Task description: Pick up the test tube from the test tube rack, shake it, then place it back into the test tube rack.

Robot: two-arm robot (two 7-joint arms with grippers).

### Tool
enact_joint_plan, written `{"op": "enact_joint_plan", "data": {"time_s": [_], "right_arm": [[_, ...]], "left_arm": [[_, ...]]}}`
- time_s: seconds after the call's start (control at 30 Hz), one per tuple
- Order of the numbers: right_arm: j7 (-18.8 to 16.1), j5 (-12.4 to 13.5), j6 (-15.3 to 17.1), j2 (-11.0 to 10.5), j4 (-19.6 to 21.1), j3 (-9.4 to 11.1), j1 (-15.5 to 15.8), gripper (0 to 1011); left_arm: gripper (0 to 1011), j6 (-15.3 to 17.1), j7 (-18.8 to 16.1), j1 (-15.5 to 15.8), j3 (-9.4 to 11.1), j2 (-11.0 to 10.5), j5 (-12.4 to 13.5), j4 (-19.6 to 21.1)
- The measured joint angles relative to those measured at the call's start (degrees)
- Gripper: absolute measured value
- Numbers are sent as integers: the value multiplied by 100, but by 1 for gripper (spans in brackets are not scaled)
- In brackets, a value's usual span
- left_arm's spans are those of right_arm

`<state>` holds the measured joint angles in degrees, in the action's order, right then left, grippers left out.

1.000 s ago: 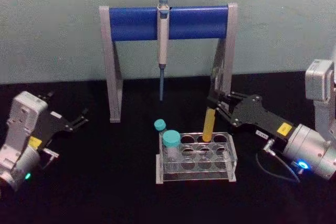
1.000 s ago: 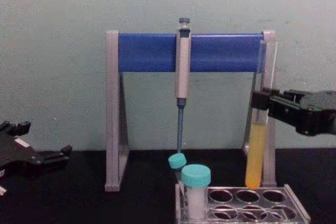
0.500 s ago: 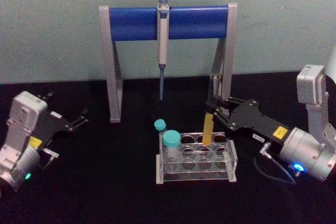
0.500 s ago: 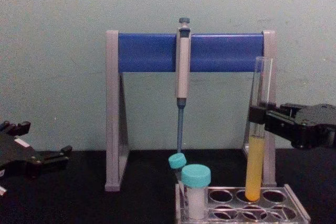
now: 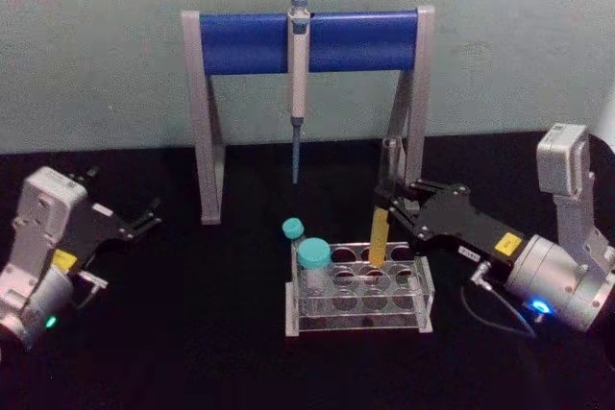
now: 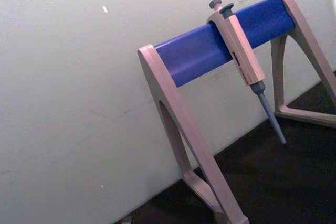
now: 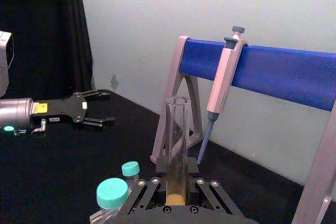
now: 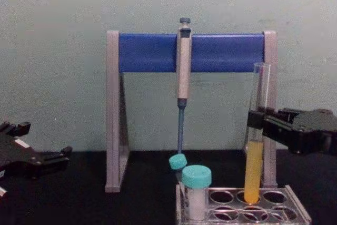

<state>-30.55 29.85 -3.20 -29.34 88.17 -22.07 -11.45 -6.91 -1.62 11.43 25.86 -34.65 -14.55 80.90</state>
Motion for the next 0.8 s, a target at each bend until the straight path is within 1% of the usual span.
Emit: {"op": "enact_joint_plan", "data": {"time_s": [0.5, 0.8], "right_arm": [[-55, -80, 28, 110, -295, -93, -36, 221], [-25, -118, 82, 135, -385, -114, -18, 221]], "left_arm": [[1010, 0, 0, 0, 0, 0, 0, 0], [1010, 0, 0, 0, 0, 0, 0, 0]]}}
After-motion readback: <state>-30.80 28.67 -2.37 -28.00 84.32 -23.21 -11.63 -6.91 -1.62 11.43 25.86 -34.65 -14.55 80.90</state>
